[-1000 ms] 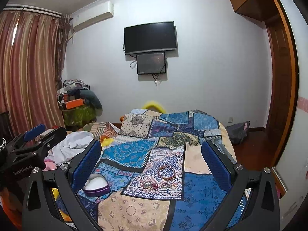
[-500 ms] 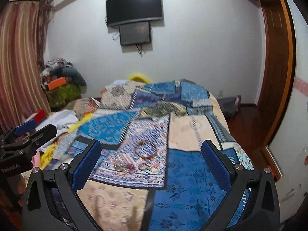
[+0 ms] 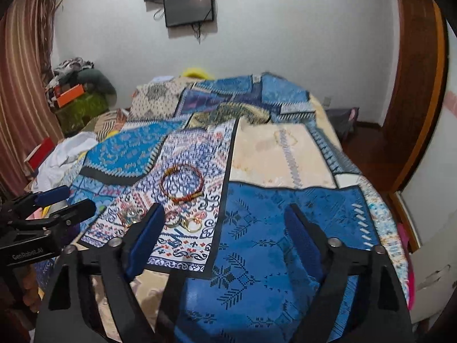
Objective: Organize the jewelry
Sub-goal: 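Move both grippers down toward the jewelry on the quilt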
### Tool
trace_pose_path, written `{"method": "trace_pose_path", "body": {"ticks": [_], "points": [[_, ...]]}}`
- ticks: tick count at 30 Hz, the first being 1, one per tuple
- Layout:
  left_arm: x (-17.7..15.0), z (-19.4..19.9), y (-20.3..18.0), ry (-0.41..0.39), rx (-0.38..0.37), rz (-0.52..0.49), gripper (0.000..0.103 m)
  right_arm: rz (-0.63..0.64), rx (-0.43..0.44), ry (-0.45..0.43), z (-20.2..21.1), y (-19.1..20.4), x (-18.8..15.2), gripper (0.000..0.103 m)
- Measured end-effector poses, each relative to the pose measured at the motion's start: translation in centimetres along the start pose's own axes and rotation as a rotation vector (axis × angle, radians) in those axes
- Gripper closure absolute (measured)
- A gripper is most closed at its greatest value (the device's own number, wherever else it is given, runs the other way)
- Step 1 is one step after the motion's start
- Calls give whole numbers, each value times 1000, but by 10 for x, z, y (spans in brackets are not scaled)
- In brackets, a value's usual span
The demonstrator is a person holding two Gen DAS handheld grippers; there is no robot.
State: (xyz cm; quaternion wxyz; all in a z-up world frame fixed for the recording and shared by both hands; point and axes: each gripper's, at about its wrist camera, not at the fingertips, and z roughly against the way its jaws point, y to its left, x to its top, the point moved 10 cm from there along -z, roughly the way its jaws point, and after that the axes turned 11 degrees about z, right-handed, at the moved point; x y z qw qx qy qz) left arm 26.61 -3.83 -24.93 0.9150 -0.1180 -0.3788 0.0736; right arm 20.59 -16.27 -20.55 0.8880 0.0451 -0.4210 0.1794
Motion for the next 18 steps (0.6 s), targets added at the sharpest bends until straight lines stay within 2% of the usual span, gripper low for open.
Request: {"method": "trace_pose_path", "body": {"ticks": [3,5,11,14,18], "points": [[-5,-11,-4,33,-19,-3,38,-13,55,33,-13,0,-6,35],[-8,-16,-6,53,-30,-6,50,-19,90,57,-21,2,-10,41],[-18,-30,-11,112,-71,6,72,-21,158,93,-34,11,-16,49],[-21,-34,-12,127,-84,8,78,-13,175,104,-38,15,-17,53],[-22,-37,-14,129,-96,11,81,5,191,113,-44,23,-18,58]]}}
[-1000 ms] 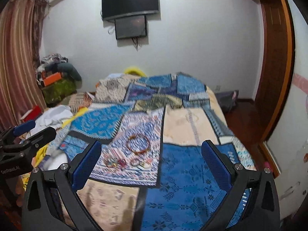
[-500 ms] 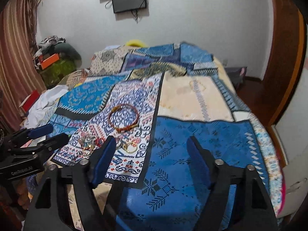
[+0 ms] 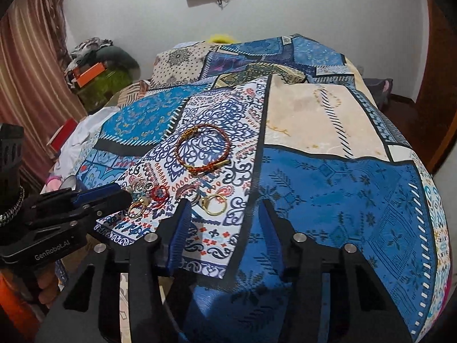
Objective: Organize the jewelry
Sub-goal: 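Position the left gripper fingers around the red-gem ring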
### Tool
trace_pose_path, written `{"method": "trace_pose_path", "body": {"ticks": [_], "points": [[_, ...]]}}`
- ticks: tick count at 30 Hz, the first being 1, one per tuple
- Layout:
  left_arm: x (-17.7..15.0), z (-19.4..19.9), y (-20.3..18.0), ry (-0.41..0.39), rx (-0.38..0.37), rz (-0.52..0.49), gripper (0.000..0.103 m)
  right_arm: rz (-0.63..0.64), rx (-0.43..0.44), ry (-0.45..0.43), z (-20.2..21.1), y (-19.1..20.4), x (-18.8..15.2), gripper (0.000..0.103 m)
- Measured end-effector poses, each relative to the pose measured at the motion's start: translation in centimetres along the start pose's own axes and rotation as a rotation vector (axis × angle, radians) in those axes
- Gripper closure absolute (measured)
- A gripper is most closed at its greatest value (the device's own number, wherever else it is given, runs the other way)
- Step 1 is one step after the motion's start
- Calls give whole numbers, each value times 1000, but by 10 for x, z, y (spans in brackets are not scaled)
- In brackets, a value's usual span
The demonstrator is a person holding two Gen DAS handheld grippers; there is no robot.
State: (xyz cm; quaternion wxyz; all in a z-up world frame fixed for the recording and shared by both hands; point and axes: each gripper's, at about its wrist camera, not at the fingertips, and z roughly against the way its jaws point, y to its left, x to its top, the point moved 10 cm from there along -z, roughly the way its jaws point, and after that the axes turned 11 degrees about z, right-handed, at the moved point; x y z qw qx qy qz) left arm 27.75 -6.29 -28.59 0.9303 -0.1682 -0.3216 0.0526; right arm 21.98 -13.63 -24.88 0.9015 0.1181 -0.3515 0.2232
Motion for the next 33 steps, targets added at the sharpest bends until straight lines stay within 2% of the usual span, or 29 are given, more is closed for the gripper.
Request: {"method": "trace_pose_path", "body": {"ticks": [5,10,17,28,31,33], "points": [[2,-4,-2,-1,-12,8,83,24,25,13,-7,7,3,68],[5,-7,-2,-4,-21,18,88,41,17,20,-15,9,5,69],[5,-4,-1,-11,-21,17,90,50,-8,26,-18,6,3,83],[4,21,-5,-34,-42,-1,91,24,7,14,-13,8,3,84],[-2,25,-4,-26,-43,-1,91,20,20,15,-9,9,2,95],[-7,28,-3,-15,-47,5,91,16,19,13,-7,9,2,95]]}}
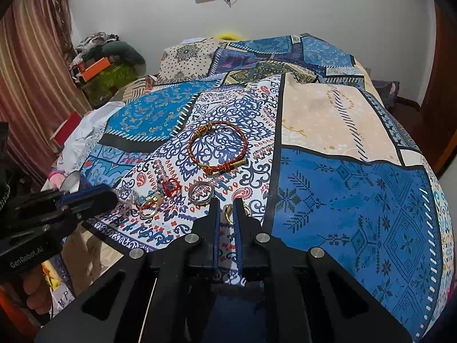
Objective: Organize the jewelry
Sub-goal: 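Position the left gripper fingers around the red-gem ring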
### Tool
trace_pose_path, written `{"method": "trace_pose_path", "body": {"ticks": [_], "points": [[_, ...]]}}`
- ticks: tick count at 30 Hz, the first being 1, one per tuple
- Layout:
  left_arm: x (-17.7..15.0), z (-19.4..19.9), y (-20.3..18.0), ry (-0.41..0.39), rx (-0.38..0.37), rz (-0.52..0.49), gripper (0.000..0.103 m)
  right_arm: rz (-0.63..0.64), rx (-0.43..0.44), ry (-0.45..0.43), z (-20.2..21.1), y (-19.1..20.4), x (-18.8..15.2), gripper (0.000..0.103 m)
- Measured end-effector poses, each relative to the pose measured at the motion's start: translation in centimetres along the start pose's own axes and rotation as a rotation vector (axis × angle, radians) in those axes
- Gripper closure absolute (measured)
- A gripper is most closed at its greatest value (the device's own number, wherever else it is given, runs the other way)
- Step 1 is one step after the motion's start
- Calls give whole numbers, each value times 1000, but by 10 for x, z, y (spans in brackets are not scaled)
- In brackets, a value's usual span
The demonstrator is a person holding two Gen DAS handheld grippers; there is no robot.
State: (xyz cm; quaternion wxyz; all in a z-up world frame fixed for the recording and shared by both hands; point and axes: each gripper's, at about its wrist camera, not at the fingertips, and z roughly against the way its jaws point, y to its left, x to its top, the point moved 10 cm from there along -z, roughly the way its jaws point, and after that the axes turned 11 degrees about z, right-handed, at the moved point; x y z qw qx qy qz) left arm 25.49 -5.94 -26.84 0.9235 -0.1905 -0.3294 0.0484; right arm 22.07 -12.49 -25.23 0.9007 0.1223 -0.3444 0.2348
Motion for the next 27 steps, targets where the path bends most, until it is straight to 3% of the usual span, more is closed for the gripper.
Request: {"method": "trace_pose_path", "body": {"ticks": [8,15,24,27], "points": [[-19,5,3,50,-10,-5,93,-17,19,11,5,3,-5,95],[-14,10,3,45,14,-40,92,-44,35,22,7,4,-8,94],[-1,0,9,46,28,-3,92,-59,31,26,11,1,-7,88],[2,-1,6,30,43,-26,81,-58,40,9,14,2,-1,85]]}}
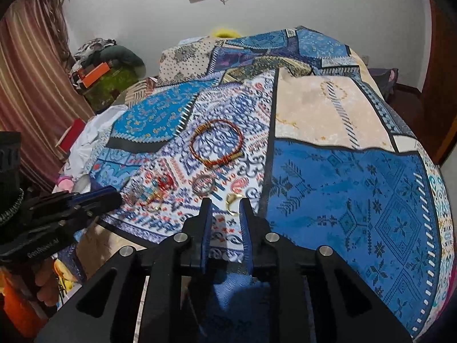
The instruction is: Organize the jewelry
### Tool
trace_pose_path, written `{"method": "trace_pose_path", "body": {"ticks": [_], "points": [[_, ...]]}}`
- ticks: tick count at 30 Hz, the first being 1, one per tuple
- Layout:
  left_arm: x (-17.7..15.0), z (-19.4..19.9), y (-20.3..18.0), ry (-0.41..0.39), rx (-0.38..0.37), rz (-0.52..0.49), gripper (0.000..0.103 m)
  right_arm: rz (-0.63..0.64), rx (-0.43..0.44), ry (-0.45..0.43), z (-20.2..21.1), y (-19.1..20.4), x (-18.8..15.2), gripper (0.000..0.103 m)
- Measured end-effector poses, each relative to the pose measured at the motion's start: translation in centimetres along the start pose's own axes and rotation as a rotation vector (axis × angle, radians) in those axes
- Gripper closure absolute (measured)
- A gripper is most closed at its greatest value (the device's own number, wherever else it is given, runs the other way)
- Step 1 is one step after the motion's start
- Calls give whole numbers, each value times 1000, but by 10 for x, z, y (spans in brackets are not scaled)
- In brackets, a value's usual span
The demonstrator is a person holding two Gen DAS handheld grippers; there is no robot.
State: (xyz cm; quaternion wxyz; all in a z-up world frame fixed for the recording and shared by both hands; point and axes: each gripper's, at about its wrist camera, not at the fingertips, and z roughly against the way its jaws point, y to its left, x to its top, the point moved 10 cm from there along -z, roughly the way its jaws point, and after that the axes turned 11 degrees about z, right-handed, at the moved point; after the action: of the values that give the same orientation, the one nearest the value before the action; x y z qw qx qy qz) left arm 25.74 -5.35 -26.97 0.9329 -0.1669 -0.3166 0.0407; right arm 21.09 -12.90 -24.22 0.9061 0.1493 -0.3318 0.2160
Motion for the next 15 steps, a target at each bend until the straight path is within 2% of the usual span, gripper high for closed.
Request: {"method": "trace_pose_path", "body": {"ticks": [2,6,10,15], "points": [[1,-2,0,-6,9,-9,71,7,14,-17,2,4,7,83],[-5,-13,6,20,13,4,71,46,48,-34,-1,21,18,82],[-5,-15,11,6,-10,29,71,99,73,-19,-15,37,25,82],[-6,-15,16,-6,-26,40,80,156,98,23,-34,51,28,82]]}}
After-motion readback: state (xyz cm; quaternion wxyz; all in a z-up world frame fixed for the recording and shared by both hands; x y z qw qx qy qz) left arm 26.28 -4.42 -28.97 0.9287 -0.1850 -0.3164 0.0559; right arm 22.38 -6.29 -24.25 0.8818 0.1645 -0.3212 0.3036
